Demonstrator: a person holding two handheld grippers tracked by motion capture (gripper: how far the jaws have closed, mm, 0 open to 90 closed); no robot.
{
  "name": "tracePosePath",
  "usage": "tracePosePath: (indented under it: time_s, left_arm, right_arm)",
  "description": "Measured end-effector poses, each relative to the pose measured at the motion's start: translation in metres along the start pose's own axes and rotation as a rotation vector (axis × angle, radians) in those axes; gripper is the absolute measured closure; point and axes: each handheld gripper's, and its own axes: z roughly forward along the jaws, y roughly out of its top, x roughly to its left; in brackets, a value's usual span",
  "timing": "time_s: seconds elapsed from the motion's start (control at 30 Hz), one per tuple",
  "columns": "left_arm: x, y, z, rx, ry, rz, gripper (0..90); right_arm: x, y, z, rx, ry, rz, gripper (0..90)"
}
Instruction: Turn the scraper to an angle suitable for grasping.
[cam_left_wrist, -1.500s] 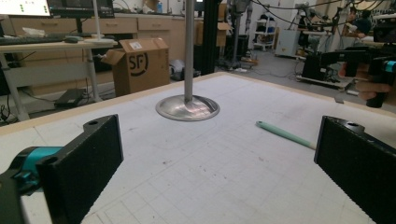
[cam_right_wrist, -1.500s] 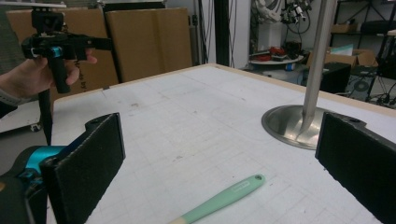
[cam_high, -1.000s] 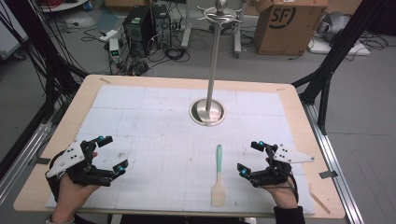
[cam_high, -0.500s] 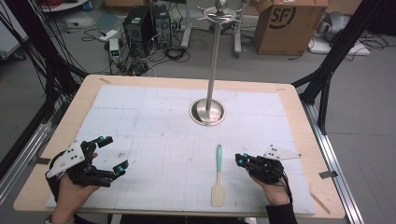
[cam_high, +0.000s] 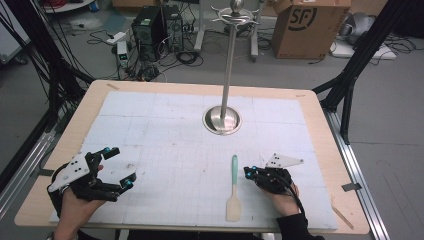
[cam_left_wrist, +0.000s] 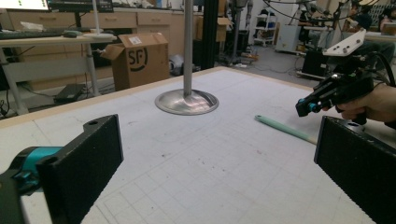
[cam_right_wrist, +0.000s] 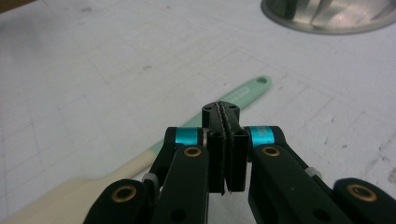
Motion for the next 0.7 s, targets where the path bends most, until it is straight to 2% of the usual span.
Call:
tracePosePath:
  time_s: [0.3, 0.57, 0.7]
  left_arm:
    - [-0.002, -0.002, 0.003, 0.014, -0.005, 0.003, 1.7]
    - [-0.003, -0.002, 0.003, 0.017, -0.001, 0.005, 1.8]
    - [-0.003, -0.003, 0.002, 0.021, 0.007, 0.008, 1.8]
  right_arm:
    - [-0.001, 0.006, 0.012, 0.081, -0.038, 0.011, 89.3]
    - [-0.007, 0.011, 0.02, 0.1, -0.065, 0.01, 89.3]
    - [-0.008, 0.014, 0.027, 0.149, -0.082, -0.004, 89.4]
